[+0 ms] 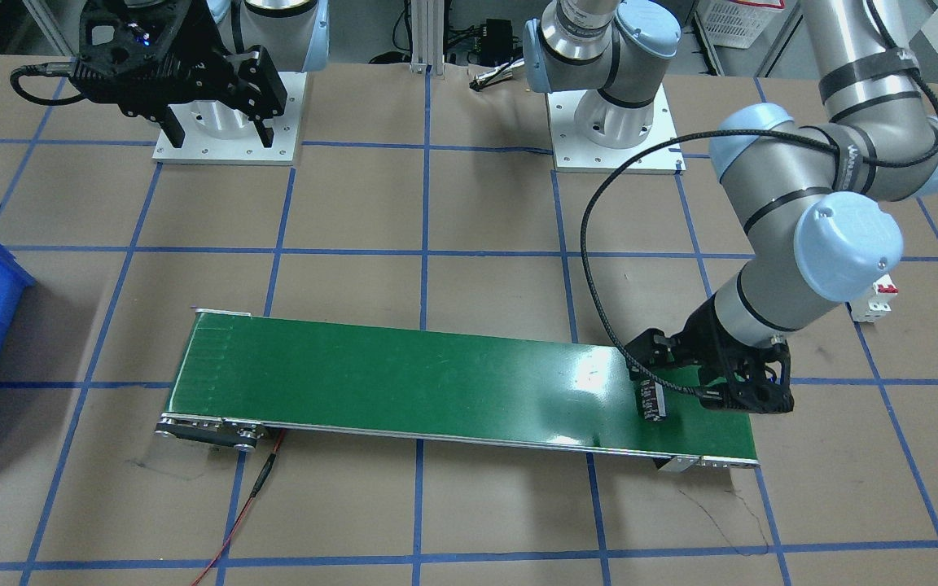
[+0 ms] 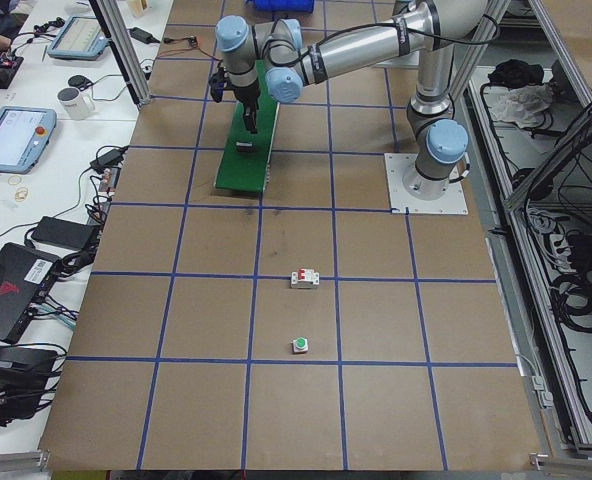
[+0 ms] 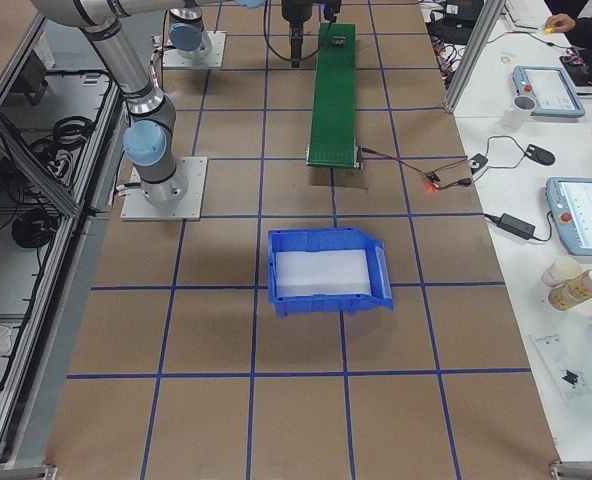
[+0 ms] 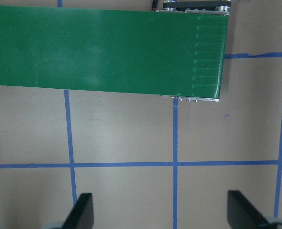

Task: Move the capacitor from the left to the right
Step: 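Open the left gripper to release the capacitor and lift away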

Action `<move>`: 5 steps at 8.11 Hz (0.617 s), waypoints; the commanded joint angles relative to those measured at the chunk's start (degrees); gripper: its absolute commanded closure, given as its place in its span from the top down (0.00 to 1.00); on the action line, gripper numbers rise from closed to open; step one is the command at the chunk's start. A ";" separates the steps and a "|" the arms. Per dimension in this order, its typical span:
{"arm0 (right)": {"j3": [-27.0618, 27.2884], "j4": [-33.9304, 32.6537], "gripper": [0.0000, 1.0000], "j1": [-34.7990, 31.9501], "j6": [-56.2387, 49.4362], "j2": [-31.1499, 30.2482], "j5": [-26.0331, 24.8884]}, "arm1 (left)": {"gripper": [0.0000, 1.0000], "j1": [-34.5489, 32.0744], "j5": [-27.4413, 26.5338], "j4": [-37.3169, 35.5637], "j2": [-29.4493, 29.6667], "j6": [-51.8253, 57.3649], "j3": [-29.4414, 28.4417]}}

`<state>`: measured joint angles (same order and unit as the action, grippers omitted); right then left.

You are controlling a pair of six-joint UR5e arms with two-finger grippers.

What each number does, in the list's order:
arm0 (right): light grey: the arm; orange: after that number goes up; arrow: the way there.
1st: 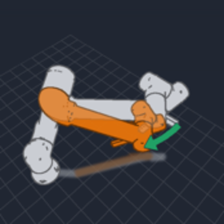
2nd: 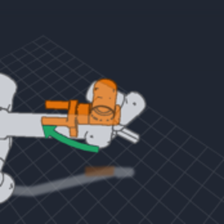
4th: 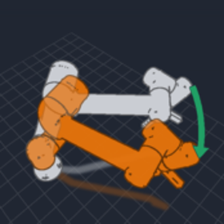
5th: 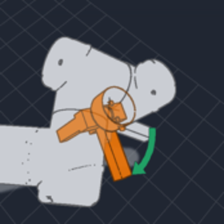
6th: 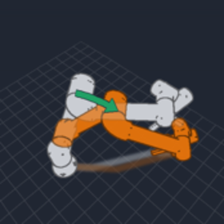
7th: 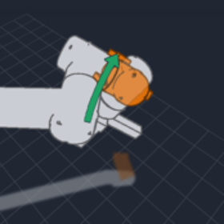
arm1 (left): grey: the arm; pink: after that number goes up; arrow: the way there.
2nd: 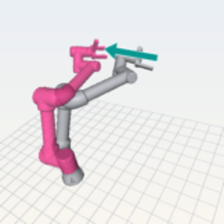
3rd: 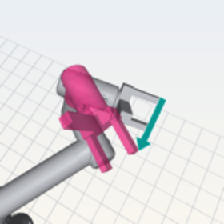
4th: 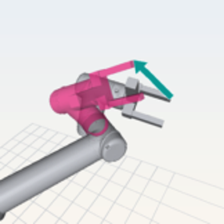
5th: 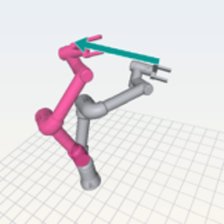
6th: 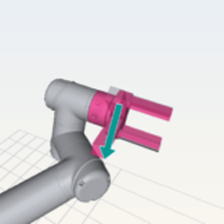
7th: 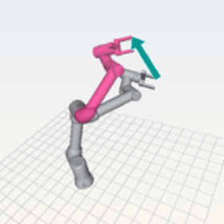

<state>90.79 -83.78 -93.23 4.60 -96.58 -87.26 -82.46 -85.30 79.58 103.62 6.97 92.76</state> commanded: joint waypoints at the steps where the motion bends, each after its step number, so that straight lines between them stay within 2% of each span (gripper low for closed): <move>1: 0.00 -0.32 1.00 0.15 0.15 0.86 -0.19 | 1.00 -4.36 -3.81 9.95 -9.55 -6.49 -2.31; 2: 0.00 -0.15 1.00 0.32 -0.02 1.83 -0.71 | 1.00 -5.42 -3.82 11.63 -11.58 -6.79 -2.41; 4: 0.00 2.22 1.00 0.94 0.50 7.51 -11.56 | 1.00 -5.79 -3.74 11.65 -12.83 -6.79 -2.49; 5: 0.00 0.31 1.00 1.20 0.85 11.90 -11.79 | 1.00 -5.79 -3.82 11.65 -13.27 -6.71 -2.50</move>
<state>90.80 -82.17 -92.50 4.95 -91.35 -94.61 -87.95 -88.98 90.92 91.51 0.35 90.36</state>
